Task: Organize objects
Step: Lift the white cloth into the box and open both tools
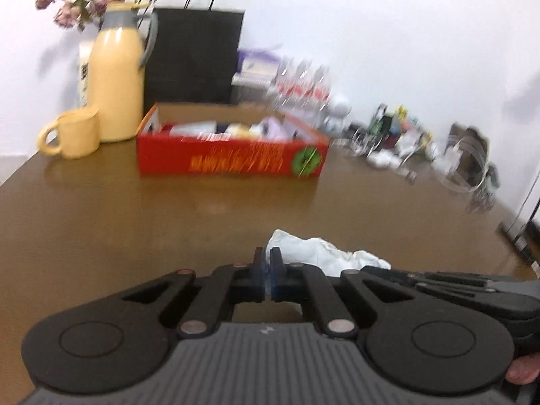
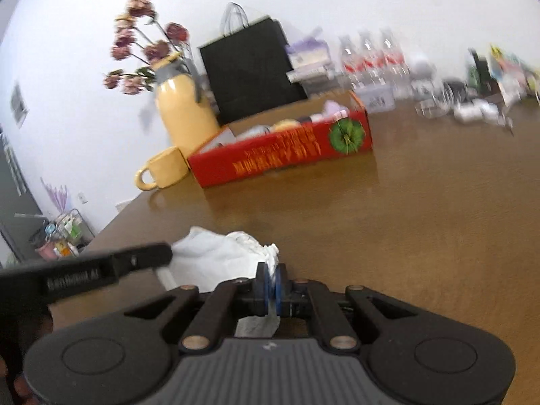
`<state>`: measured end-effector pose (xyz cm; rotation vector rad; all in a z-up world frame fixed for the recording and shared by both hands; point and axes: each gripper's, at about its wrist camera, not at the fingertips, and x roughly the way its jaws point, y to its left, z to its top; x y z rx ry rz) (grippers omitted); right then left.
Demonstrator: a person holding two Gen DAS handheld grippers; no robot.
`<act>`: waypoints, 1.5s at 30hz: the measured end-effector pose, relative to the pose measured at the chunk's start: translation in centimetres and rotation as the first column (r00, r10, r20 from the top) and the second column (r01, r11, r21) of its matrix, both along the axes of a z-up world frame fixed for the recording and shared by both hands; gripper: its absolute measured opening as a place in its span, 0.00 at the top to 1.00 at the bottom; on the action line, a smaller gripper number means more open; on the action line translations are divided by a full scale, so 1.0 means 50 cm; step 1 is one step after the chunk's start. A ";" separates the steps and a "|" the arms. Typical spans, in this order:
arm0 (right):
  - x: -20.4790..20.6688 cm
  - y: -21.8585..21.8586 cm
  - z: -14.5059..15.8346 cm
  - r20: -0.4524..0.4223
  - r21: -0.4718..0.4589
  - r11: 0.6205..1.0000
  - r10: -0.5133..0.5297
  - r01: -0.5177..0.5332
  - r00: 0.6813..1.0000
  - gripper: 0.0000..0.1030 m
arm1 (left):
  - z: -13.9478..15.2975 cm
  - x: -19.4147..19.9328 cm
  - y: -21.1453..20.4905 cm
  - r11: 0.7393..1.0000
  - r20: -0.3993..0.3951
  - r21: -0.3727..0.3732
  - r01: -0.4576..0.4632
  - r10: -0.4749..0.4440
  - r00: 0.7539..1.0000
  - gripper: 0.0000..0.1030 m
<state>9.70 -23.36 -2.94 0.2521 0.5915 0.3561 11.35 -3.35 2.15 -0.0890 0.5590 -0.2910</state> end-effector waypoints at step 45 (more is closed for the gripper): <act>0.704 -0.003 0.082 -0.092 -0.318 0.948 -0.003 -0.026 0.996 0.83 | 0.141 0.552 -0.035 0.993 0.079 0.114 -0.014 0.005 0.997 0.41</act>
